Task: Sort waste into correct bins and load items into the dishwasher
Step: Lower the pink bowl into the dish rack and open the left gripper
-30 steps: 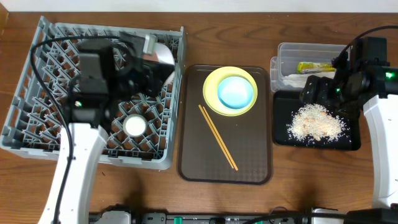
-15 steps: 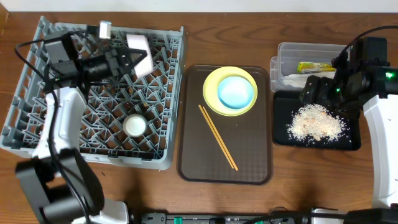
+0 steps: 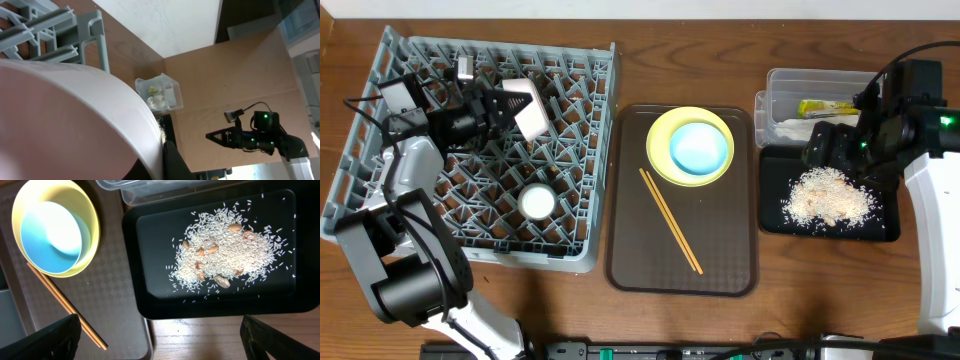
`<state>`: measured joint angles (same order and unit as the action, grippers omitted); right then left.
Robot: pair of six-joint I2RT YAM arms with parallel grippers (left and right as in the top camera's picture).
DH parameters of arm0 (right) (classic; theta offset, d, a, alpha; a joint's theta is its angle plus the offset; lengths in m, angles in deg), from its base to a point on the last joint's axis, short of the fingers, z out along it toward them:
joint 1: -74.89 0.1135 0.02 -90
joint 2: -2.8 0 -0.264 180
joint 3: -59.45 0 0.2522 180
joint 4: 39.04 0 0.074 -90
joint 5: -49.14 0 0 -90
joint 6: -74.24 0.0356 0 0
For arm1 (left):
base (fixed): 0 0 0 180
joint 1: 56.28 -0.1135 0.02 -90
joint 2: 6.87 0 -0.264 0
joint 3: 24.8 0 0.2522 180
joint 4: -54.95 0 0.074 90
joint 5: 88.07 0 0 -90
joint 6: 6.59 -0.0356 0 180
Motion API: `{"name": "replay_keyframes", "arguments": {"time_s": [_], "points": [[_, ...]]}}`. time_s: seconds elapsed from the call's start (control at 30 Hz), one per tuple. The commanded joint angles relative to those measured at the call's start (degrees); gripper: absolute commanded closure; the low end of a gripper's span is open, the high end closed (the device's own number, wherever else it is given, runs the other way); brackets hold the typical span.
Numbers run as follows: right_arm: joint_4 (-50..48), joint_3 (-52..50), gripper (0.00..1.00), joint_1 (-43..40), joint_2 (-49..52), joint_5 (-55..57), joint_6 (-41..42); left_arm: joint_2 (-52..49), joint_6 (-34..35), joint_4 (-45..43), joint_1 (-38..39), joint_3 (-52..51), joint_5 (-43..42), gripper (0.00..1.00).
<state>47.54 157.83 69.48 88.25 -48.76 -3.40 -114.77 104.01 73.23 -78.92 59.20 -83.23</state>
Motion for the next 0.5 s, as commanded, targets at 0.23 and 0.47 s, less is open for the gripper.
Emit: {"name": "replay_keyframes", "arguments": {"time_s": [0.23,0.47], "points": [[0.1,0.0,0.01,-0.2,-0.2,-0.1,-0.9,-1.8,1.0,0.5,-0.8,1.2,-0.1,0.93],[0.1,0.0,0.01,-0.2,-0.2,-0.1,-0.9,-1.8,1.1,-1.0,0.7,1.2,-4.0,0.92]]}}
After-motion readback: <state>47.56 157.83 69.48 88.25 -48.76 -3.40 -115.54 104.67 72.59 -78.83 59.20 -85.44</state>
